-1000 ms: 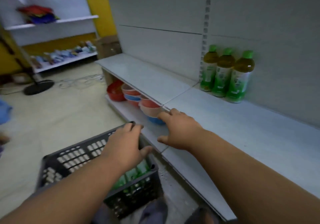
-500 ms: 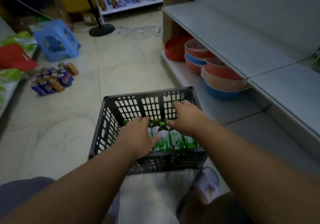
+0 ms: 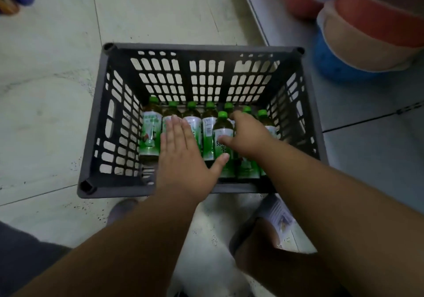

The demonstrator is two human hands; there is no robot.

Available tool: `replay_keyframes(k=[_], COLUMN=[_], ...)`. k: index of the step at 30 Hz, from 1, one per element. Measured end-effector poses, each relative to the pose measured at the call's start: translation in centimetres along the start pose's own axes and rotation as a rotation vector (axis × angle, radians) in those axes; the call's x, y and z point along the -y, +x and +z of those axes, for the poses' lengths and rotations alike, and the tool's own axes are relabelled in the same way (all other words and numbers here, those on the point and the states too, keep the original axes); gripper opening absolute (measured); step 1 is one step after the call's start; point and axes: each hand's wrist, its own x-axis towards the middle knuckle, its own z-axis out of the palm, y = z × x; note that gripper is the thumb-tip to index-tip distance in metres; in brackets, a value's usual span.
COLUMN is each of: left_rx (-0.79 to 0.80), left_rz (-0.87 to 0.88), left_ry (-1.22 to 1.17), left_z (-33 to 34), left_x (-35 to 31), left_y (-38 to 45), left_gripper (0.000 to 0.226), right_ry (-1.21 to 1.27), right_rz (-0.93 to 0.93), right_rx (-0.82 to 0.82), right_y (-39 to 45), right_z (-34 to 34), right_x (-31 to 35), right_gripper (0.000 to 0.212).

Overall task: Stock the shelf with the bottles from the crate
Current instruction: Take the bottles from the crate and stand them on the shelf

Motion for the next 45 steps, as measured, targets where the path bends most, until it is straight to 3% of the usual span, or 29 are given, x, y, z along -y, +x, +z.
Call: replay_keyframes(k=[14,17,20,24,26,30,35,37,45], left_rx=[0.06,0.067,0.067,0.067,0.067,0.047,0.006,-0.041,-0.127], left_rz=[-0.031,-0.03,-0.023,-0.012,-0.012,0.017,0.13,0.203,0.399], left_ry=[-0.025,-0.031,-0.052,-0.05,-0.042,-0.057,-0.162,-0.195,-0.513], left_z=[0.3,0.3,0.4,0.4,0.3,0.1,-3.2,-5.9,-17.2], left_x=[-0.1,0.0,0.0,0.1,0.0,0.2,0.3,-0.7,-12.8], left_y=[0.8,0.7,0.7,0.6,0.5,0.1,-1.2,-1.8,-6.5], left_gripper=[0.11,0.11,0.109,0.109,0.11,0.105,0.098,0.102,0.113], right_ry=[-0.482,-0.302,0.037,0.372,0.458,0.639,0.52,0.474,0.528], right_rz=[0.14,0.197,0.235,0.217,0.185,0.083,-0.095,-0.145,-0.239], right_rx=[0.097,0.061,0.01,0.046,0.023,-0.102,-0.323,-0.441,-0.81], right_y=[9.4,9.7,9.1,7.6,6.3,2.2,-4.8,-8.0,-23.8], right_z=[5.1,5.0,5.0,4.2,2.9,-1.3,-8.2,-11.0,-21.1], right_x=[0.3,0.3,-0.2,-1.3,-1.5,-1.0,0.7,1.6,0.8], right_gripper=[0.078,0.089,0.104,0.096,0.076,0.046,0.053,0.047,0.047])
